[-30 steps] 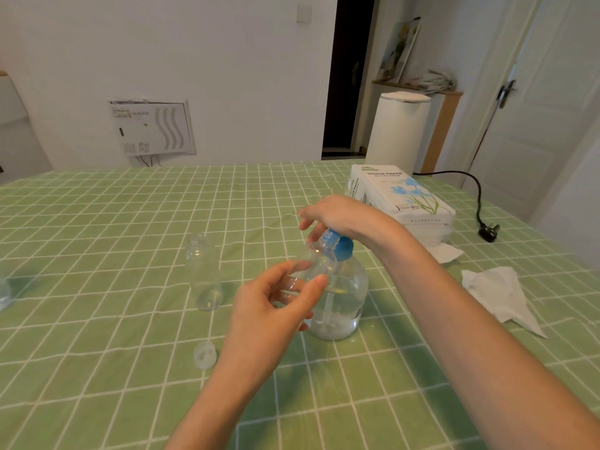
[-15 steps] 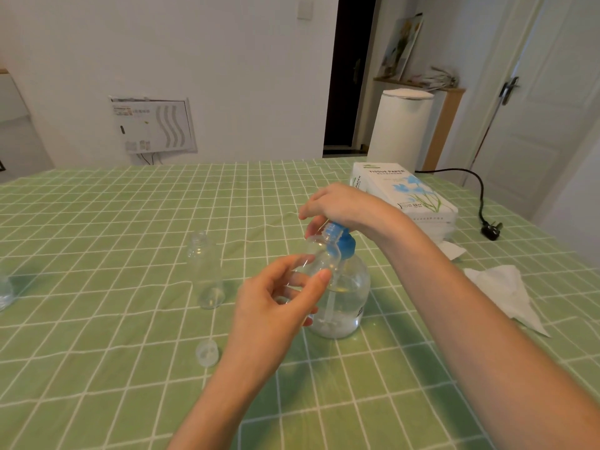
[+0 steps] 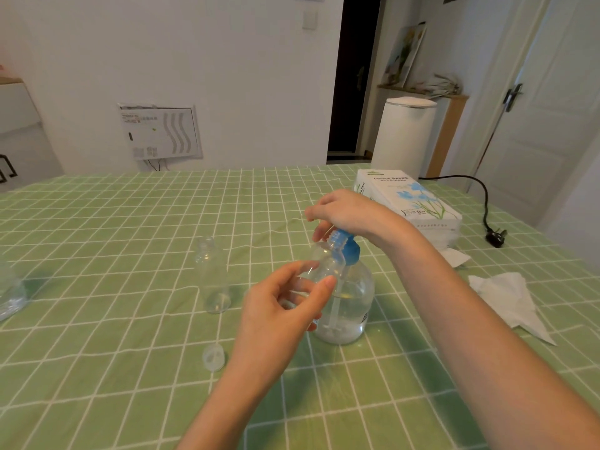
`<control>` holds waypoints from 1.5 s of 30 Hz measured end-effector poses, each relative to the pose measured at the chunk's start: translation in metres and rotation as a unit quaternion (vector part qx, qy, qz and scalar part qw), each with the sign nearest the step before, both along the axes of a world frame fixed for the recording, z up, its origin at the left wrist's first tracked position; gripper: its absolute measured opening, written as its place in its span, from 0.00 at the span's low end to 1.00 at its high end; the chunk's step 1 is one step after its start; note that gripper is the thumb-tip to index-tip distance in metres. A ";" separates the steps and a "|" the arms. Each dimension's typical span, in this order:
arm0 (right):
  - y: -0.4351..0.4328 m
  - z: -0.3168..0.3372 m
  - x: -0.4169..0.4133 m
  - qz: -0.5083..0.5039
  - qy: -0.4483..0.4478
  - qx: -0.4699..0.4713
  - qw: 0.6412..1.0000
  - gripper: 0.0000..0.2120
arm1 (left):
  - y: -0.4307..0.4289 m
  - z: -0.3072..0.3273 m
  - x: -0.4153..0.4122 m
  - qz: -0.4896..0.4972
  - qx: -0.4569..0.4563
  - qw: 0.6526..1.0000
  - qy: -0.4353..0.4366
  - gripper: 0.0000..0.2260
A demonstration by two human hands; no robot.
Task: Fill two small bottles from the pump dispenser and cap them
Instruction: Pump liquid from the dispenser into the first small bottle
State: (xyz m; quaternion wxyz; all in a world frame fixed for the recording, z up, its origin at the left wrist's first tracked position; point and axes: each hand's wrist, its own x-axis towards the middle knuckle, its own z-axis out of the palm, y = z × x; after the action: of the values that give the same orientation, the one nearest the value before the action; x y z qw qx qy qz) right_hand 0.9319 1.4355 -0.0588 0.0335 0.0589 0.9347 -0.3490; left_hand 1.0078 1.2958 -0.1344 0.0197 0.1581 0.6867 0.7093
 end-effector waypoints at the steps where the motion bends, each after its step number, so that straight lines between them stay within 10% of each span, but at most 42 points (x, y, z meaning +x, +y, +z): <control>1: 0.001 0.003 0.000 0.000 0.009 0.005 1.000 0.16 | 0.001 0.001 0.000 -0.001 0.003 1.000 -0.001 0.20; 45: -0.007 0.006 -0.015 -0.002 -0.008 0.051 0.999 0.30 | 0.000 0.004 0.000 0.005 -0.002 1.000 0.009 0.18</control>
State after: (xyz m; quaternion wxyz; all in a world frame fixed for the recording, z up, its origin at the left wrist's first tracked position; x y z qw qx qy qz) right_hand 0.9173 1.4281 -0.0530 0.0375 0.0657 0.9509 -0.3000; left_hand 1.0080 1.2958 -0.1308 0.0100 0.1610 0.6888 0.7067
